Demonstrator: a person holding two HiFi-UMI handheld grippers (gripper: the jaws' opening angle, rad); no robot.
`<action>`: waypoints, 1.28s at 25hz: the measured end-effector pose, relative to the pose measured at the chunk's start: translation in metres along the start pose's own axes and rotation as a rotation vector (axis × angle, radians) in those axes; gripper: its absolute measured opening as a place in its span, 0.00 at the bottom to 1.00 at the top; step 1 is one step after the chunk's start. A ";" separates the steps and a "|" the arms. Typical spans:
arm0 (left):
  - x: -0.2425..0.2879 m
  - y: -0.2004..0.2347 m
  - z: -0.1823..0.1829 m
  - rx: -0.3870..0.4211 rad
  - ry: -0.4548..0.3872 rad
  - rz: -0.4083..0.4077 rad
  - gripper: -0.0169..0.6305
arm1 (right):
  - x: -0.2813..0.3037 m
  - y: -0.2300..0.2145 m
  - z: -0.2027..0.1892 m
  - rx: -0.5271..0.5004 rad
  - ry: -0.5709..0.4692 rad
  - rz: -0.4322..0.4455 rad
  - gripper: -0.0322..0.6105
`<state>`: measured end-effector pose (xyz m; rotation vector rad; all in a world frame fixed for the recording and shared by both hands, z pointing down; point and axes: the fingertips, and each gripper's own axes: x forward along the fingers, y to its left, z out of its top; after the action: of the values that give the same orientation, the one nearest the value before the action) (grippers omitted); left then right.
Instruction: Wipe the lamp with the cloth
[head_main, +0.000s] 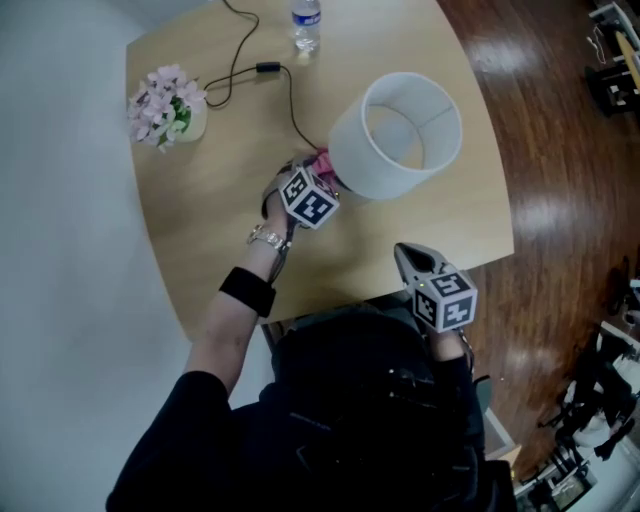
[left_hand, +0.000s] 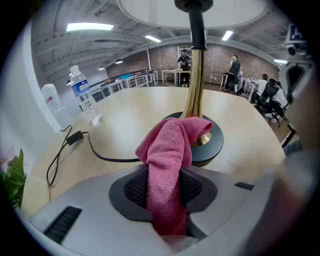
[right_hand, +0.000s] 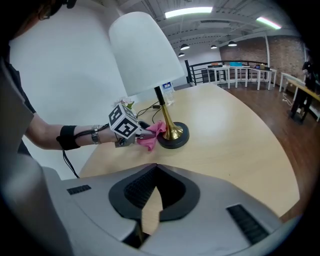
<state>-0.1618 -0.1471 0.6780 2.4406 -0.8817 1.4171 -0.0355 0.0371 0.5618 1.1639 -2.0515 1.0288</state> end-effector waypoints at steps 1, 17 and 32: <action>0.001 0.002 0.002 0.020 -0.004 -0.012 0.21 | 0.001 0.002 0.000 0.003 0.001 -0.014 0.06; 0.012 0.055 0.055 0.437 -0.022 -0.150 0.21 | 0.008 0.007 0.009 0.035 0.026 -0.085 0.06; -0.010 0.009 0.030 0.529 -0.014 -0.176 0.21 | 0.011 0.007 0.012 0.019 -0.001 -0.057 0.06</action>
<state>-0.1484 -0.1632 0.6524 2.8062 -0.2992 1.7385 -0.0478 0.0249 0.5610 1.2256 -2.0011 1.0221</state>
